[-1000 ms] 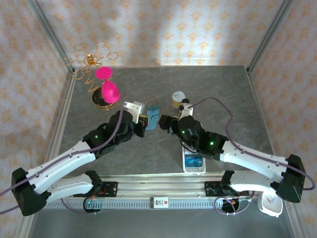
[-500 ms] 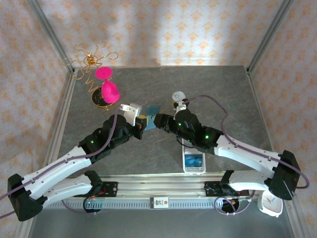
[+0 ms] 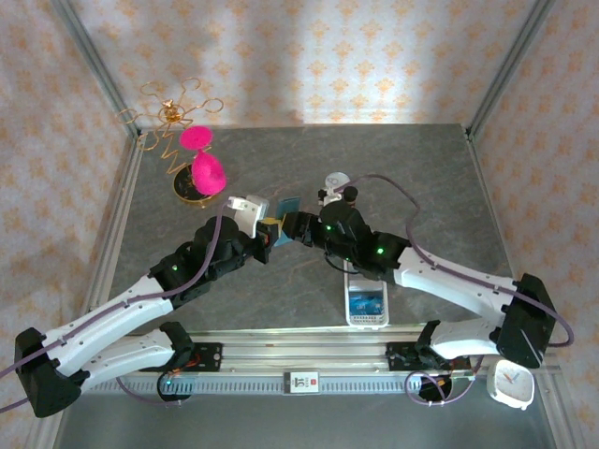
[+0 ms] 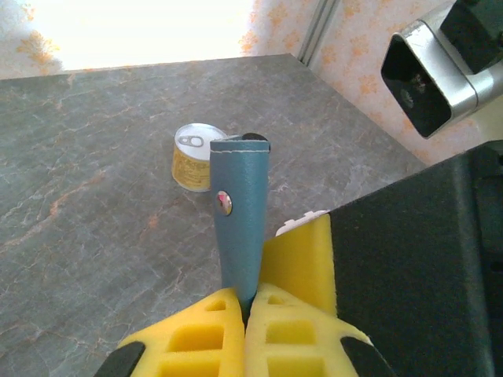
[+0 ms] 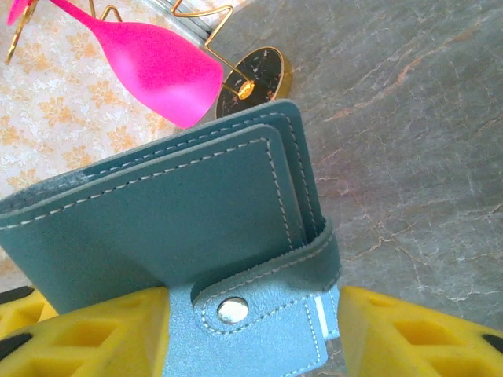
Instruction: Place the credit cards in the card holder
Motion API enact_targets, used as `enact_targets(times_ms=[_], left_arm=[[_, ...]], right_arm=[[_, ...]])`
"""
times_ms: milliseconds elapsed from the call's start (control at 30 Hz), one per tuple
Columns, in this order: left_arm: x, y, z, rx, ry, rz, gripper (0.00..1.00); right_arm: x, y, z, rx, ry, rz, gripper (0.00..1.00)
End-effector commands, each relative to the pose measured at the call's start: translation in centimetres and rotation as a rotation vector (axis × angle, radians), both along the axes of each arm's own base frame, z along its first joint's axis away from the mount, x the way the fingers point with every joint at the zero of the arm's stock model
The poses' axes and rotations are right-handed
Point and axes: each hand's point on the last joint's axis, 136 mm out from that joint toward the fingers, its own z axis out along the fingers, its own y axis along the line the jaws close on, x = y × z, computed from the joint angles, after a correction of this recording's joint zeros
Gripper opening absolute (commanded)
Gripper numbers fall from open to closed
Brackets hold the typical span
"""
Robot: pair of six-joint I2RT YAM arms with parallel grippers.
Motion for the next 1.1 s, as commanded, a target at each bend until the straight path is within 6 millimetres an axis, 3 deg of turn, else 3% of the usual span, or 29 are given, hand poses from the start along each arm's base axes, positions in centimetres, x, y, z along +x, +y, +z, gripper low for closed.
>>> enact_targets(times_ms=[0,200,300,400,500,600,833,933,1067], left_arm=[[-0.2,-0.3,2.2,-0.072,-0.052,-0.014,0.0],[0.0,0.0,2.3,-0.078,-0.052,0.008,0.0],[0.2,0.3,2.2,-0.072,-0.055,0.026,0.0],[0.6,0.7,1.8,-0.051,-0.048,0.057,0.0],[0.9,0.9,1.2,-0.034,-0.033,0.077,0.0],[1.0,0.8,1.0,-0.025,-0.021,0.08,0.0],[0.8,0.4,0.8,-0.053,0.006,0.067,0.0],[0.6,0.0,0.9,-0.086,0.031,0.054,0.0],[0.0,-0.8,1.1,-0.147,0.071,0.018,0.0]], right_arm=[[0.7,-1.2,-1.7,-0.081,0.03,-0.061,0.53],[0.6,-2.5,-4.8,-0.181,0.083,-0.102,0.38],[1.2,-5.0,-6.4,-0.271,0.105,-0.221,0.33],[1.6,-7.5,-7.1,-0.315,0.11,-0.33,0.33],[1.6,-8.5,-7.4,-0.299,0.118,-0.365,0.34],[1.4,-7.9,-6.0,-0.227,0.064,-0.315,0.37],[-1.5,-5.7,0.2,0.07,-0.16,-0.062,0.53],[-2.2,-5.5,1.3,0.096,-0.191,-0.016,0.59],[-1.7,-5.4,1.4,0.055,-0.19,-0.028,0.6]])
